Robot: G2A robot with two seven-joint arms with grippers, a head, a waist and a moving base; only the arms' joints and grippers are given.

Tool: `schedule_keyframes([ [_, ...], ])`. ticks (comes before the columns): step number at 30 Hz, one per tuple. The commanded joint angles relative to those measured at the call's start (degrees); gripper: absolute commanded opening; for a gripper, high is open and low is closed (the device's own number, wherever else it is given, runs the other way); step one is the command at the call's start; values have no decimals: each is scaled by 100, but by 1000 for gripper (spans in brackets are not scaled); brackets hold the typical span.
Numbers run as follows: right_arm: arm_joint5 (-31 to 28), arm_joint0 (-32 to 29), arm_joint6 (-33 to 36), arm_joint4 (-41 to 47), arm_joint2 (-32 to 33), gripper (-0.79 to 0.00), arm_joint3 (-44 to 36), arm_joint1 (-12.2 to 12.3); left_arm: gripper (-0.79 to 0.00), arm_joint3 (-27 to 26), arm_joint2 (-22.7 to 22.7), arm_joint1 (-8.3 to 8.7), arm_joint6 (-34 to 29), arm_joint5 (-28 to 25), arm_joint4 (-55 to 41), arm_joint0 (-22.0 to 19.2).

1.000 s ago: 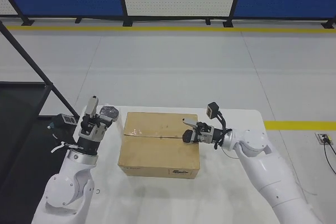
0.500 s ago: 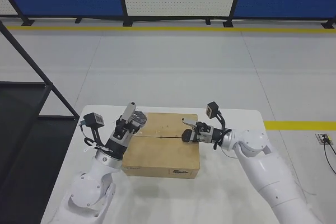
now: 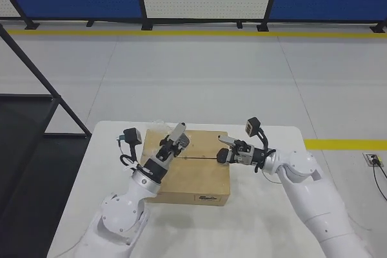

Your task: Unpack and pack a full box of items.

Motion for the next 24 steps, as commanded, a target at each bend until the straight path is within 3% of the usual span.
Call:
schedule_keyframes([
  [1, 12, -52, 13, -5, 68, 0, -71, 28, 0, 108, 109, -27, 29, 42, 60, -94],
  [14, 93, -462, 85, 30, 331, 0, -631, 162, 0, 531, 638, -184, 15, 140, 277, -430],
  [24, 100, -506, 90, 57, 375, 0, -692, 205, 0, 663, 754, -259, -7, 169, 397, -483],
])
